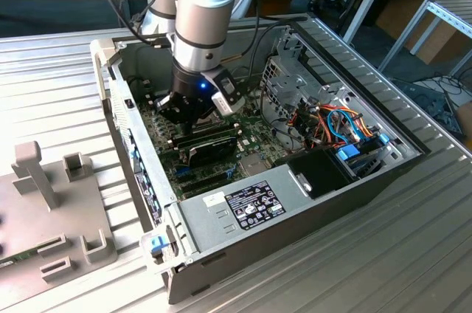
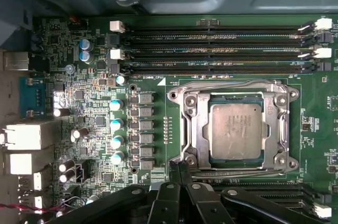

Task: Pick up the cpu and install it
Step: 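Install the second cpu locking lever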

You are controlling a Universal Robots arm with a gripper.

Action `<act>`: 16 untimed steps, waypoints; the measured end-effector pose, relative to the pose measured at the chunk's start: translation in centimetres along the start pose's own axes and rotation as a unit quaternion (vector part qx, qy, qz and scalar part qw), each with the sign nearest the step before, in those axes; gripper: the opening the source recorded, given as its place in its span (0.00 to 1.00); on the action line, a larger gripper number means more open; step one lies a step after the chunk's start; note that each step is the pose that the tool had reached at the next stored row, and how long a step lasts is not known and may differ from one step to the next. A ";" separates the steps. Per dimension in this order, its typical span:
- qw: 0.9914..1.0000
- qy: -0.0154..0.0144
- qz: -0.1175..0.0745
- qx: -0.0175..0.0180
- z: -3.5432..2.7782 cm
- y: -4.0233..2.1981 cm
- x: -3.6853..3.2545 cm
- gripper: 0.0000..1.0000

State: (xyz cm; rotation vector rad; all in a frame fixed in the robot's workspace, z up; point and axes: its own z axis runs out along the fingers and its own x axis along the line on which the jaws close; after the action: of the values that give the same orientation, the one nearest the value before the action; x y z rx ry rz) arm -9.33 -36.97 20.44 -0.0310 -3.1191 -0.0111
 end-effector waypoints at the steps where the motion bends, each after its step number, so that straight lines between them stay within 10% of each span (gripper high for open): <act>1: 1.000 0.000 0.000 0.000 0.02 0.01 0.01 0.11; 16: 1.000 0.000 0.000 0.000 0.14 -0.08 0.02 0.11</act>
State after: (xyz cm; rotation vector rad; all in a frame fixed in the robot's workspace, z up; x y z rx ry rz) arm -9.36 -37.06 20.30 -0.0311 -3.1193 -0.0115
